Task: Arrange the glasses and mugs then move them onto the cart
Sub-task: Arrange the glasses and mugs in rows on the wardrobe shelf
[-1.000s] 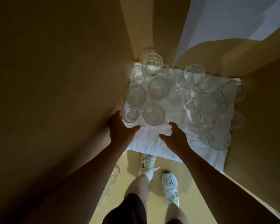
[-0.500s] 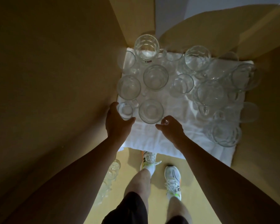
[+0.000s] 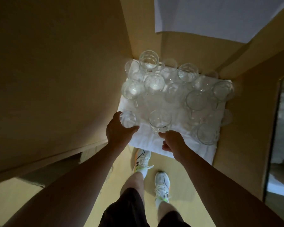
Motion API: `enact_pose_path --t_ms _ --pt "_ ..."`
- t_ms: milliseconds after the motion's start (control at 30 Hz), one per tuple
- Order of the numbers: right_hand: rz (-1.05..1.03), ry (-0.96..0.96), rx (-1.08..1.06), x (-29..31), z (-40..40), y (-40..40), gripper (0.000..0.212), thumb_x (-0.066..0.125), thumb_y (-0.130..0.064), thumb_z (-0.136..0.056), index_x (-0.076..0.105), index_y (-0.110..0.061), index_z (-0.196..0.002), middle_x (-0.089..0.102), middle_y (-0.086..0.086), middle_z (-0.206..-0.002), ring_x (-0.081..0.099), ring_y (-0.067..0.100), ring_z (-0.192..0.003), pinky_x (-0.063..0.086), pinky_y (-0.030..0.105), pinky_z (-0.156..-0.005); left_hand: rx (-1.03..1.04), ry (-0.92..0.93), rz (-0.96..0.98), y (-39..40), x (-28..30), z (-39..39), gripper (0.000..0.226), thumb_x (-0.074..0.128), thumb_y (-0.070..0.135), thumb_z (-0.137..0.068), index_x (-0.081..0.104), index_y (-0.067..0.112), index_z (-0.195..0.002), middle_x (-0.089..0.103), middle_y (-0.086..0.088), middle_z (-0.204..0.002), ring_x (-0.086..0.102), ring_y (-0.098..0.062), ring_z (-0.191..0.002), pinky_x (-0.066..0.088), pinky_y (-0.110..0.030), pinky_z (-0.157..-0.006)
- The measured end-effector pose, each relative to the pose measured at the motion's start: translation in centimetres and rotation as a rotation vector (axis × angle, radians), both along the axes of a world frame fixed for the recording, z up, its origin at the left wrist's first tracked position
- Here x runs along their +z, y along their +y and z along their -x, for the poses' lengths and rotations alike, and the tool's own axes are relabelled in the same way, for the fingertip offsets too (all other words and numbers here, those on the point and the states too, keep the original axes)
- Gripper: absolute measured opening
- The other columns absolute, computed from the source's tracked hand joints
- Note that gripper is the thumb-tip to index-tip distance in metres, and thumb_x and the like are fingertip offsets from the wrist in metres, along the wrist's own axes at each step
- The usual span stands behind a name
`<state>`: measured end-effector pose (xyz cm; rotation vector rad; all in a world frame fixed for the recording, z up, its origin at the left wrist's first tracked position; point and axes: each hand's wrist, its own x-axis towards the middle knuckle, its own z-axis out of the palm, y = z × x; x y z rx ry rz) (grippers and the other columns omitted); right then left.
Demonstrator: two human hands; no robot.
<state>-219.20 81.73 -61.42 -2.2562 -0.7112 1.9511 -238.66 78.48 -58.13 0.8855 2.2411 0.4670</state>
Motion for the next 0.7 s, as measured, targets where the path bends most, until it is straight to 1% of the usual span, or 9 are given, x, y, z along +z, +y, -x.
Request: enact_pose_path --t_ms 133,200,300,333,433,467,533,600,700 --pt "-0.087 0.027 -0.029 5.4 -0.8 -0.9 0.018 0.07 -0.024 -0.093 0.06 -0.01 -0.087 0.059 0.004 -0.079 0.058 0.016 -0.065 0.059 0.037 -0.081 0.005 0.009 -0.06 -0.7 5.3 -1.2 0.082 0.093 0.044 -0.062 0.055 0.021 -0.131 0.068 -0.001 -0.116 0.064 -0.023 -0.106 0.044 -0.025 -0.083" --pt "-0.139 0.033 -0.075 8.9 -1.3 -1.3 0.02 0.072 -0.023 -0.093 0.06 -0.013 -0.08 0.059 0.006 -0.077 0.058 0.018 -0.065 0.06 0.04 -0.081 0.007 0.005 -0.107 -1.1 8.8 -1.8 0.081 0.092 0.044 -0.061 0.055 0.022 -0.13 0.067 0.0 -0.118 0.063 -0.024 -0.108 0.047 -0.027 -0.086" --pt "-0.231 0.092 -0.059 13.7 -2.1 -1.6 0.018 0.068 -0.016 -0.094 0.061 -0.013 -0.078 0.051 0.003 -0.069 0.051 0.015 -0.058 0.056 0.034 -0.061 0.043 -0.03 -0.212 -1.6 13.8 -2.6 0.08 0.09 0.047 -0.056 0.056 0.024 -0.124 0.063 0.0 -0.119 0.061 -0.022 -0.109 0.051 -0.035 -0.094" --pt "-0.26 0.118 -0.022 15.5 -2.3 -1.6 0.019 0.065 -0.014 -0.096 0.06 -0.015 -0.077 0.049 0.002 -0.068 0.049 0.014 -0.057 0.054 0.032 -0.06 0.054 -0.034 -0.246 -1.7 15.6 -2.8 0.081 0.089 0.05 -0.052 0.056 0.024 -0.122 0.063 0.0 -0.118 0.061 -0.022 -0.107 0.053 -0.037 -0.093" --pt "-0.301 0.184 -0.063 20.5 -2.5 -1.6 0.019 0.066 -0.02 -0.096 0.058 -0.014 -0.08 0.042 0.002 -0.063 0.044 0.017 -0.058 0.057 0.035 -0.074 0.074 -0.015 -0.348 -2.3 20.2 -3.3 0.096 0.08 0.064 -0.041 0.057 0.022 -0.123 0.065 0.001 -0.116 0.064 -0.021 -0.103 0.055 -0.04 -0.09" --pt "-0.323 0.199 -0.104 22.1 -2.5 -1.5 0.021 0.067 -0.025 -0.096 0.058 -0.013 -0.081 0.041 0.002 -0.06 0.042 0.017 -0.056 0.057 0.035 -0.071 0.077 -0.014 -0.369 -2.6 21.9 -3.5 0.096 0.08 0.065 -0.042 0.056 0.022 -0.125 0.065 0.002 -0.116 0.064 -0.02 -0.103 0.055 -0.038 -0.088" --pt "-0.39 0.239 -0.143 25.4 -2.3 -1.6 0.027 0.066 -0.032 -0.097 0.056 -0.012 -0.081 0.046 0.003 -0.059 0.045 0.017 -0.051 0.052 0.033 -0.057 0.088 0.001 -0.382 -3.2 25.5 -3.6 0.084 0.086 0.058 -0.054 0.057 0.022 -0.124 0.065 0.005 -0.111 0.061 -0.018 -0.097 0.049 -0.03 -0.079" --pt "-0.457 0.255 -0.124 28.6 -2.1 -1.7 0.032 0.064 -0.041 -0.097 0.058 -0.012 -0.086 0.057 0.009 -0.076 0.059 0.022 -0.064 0.058 0.038 -0.064 0.112 0.031 -0.407 -3.7 28.9 -3.5 0.07 0.086 0.054 -0.064 0.06 0.019 -0.119 0.065 0.005 -0.103 0.06 -0.017 -0.091 0.043 -0.028 -0.07" --pt "-0.567 0.294 -0.099 33.5 -2.2 -2.0 0.038 0.055 -0.048 -0.1 0.058 -0.013 -0.085 0.06 0.013 -0.088 0.062 0.026 -0.078 0.061 0.042 -0.077 0.136 0.059 -0.513 -4.2 34.3 -3.3 0.062 0.086 0.056 -0.063 0.067 0.019 -0.108 0.068 0.009 -0.09 0.065 -0.013 -0.083 0.048 -0.028 -0.065"
